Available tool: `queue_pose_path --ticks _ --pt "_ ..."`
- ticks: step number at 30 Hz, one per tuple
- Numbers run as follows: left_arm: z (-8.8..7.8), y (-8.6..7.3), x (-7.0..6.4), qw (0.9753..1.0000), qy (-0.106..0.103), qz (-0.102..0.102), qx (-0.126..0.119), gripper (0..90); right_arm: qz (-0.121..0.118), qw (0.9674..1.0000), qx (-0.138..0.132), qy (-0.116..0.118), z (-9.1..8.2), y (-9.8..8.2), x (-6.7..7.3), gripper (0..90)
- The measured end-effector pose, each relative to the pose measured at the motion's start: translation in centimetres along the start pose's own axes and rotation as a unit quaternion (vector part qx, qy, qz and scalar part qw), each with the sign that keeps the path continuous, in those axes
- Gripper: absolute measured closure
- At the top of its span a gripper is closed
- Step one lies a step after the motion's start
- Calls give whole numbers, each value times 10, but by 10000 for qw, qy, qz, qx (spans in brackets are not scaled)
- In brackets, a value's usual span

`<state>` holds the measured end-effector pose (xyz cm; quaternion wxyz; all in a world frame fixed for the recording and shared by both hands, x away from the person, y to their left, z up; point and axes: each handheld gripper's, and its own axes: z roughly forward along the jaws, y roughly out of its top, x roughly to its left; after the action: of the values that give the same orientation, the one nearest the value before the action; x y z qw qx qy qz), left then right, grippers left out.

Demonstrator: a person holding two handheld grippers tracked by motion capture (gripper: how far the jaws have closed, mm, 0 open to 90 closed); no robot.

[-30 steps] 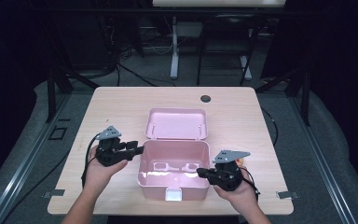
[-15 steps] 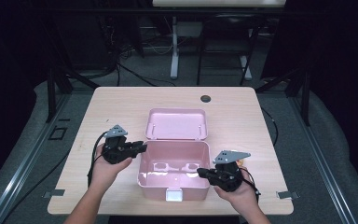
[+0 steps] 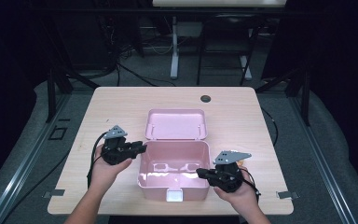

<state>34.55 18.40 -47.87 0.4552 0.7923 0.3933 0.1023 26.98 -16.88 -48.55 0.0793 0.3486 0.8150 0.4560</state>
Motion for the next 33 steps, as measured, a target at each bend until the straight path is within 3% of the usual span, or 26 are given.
queue_pose_path --ticks 8,13,20,27,33 --pt "-14 -3 1 10000 -17 23 -18 619 -10 9996 -295 -31 -17 9 2 771" --pt "-18 -6 4 10000 -79 -7 46 571 80 9988 -489 -50 -29 13 -6 633" --pt "-26 -5 9 9999 -78 -108 -44 512 209 9953 -906 -263 -43 14 -20 557" --pt "-32 -4 10 9998 -67 -129 -104 498 228 9944 -885 -534 -49 17 -32 486" --pt "-36 -3 11 9996 -91 -194 -210 474 364 9932 -882 -674 -47 22 -42 295"
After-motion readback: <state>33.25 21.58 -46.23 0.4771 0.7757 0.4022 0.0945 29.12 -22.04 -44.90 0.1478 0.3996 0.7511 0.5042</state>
